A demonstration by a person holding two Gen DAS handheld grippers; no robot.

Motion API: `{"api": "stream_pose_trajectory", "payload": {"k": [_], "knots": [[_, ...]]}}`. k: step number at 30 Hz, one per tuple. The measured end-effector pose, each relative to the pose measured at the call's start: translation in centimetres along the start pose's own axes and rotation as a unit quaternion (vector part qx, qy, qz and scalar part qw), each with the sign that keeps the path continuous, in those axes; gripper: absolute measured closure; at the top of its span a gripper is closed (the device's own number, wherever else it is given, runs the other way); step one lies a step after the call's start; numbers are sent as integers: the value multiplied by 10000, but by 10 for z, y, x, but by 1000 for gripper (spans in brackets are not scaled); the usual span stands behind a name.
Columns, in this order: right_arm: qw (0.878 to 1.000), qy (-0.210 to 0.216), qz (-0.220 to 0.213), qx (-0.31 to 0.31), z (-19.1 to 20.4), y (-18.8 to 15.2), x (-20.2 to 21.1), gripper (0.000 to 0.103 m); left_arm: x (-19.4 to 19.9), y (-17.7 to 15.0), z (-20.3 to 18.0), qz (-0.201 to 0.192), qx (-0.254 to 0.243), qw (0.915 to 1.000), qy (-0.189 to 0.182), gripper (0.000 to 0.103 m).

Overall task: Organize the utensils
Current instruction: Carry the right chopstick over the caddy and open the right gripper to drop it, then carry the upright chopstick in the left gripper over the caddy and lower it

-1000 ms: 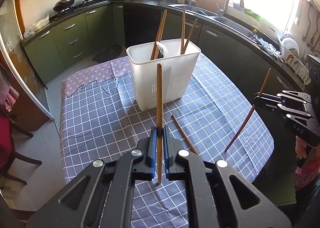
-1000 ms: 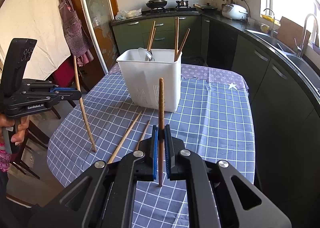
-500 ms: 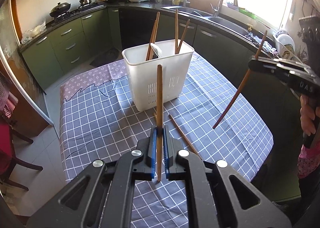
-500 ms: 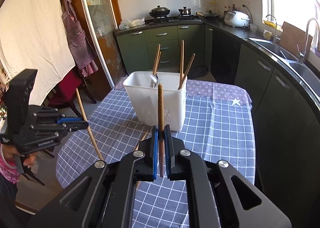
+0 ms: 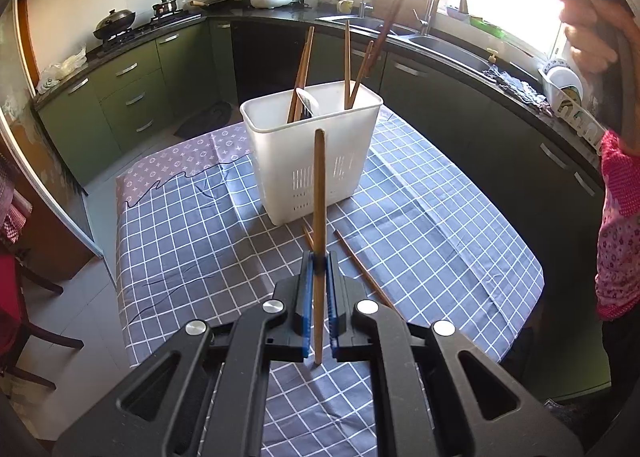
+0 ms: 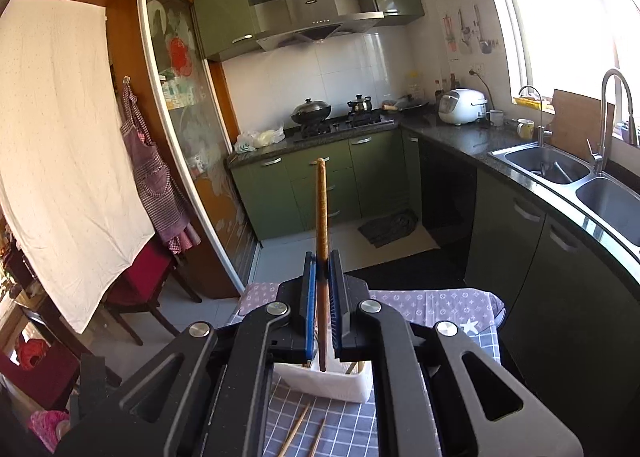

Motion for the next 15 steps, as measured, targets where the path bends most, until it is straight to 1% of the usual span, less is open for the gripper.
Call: {"api": "stream_pose_trajectory", "payload": {"k": [2, 4, 9, 12, 13, 15], "knots": [[9998, -137, 115, 17, -1, 2, -19, 96, 0, 0, 0, -13, -18, 10000, -13, 97], [9992, -238, 310, -2, -3, -3, -40, 96, 0, -1, -1, -30, -23, 10000, -23, 97], [9958, -346, 848, 23, -8, -32, -90, 96, 1, -2, 0, -48, -14, 10000, -34, 97], [9943, -349, 1005, 64, -11, -44, -103, 94, 2, -2, 0, -55, -20, 10000, -21, 97], [9943, -331, 1013, 78, -12, -46, -103, 90, 2, -3, 0, -56, -12, 10000, -24, 97], [9953, -291, 924, 62, -14, -49, -95, 89, 2, -3, 0, -56, -5, 10000, -24, 97]]}}
Point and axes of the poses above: each gripper's, at about its wrist camera, not at the fingertips, and x roughly against the way its jaws point, z to its left, y to its top, the point moved 2 cm from there along -x, roughly the way its jaws point, and after that the axes turned 10 degrees about z, right-handed, at the moved point
